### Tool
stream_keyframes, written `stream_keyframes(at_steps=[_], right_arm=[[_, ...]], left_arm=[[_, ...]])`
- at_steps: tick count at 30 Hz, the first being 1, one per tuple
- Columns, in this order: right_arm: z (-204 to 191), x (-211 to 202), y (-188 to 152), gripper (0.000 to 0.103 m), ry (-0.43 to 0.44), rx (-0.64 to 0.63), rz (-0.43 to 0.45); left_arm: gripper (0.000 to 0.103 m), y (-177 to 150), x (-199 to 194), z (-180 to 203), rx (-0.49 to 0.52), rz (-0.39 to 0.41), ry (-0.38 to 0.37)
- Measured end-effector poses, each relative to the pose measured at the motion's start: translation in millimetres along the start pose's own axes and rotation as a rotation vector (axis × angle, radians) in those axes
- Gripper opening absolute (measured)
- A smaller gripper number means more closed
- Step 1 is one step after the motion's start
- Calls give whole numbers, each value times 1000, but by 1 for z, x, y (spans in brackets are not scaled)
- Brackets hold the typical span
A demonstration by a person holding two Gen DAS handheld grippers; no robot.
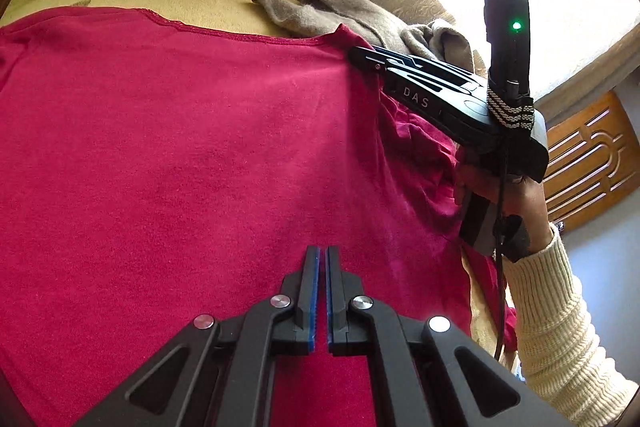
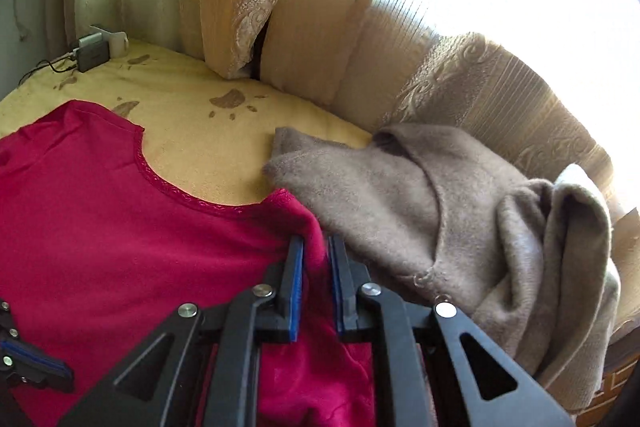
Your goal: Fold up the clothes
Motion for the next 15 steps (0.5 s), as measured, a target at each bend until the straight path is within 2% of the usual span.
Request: stream_keyframes(at_steps=[2, 4, 7, 11, 15], right_arm=[[-3, 12, -5, 14, -5, -27, -35], [-7, 25, -10, 21, -8, -54, -71], [-3, 21, -10, 25, 5, -35, -58], [12, -6, -6, 30, 10, 20, -11], [35, -51, -15, 37, -1, 135, 49]], left_arm=[[2, -1, -1, -1, 2, 4, -4], [2, -1, -1, -2, -2, 5, -10], [2, -1, -2, -2, -7, 5, -17], [2, 0, -3, -2, -5, 10, -5], [2, 6, -13, -1, 19, 53, 54]])
Point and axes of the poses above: each gripper's, at about its wrist camera, not at the fingertips, and x roughly the way its jaws point, z to its right, y to its top, the point moved 8 cm from there along x, roughly the way its jaws point, and after that the axes turned 9 degrees about -x, right-handed, at the moved point
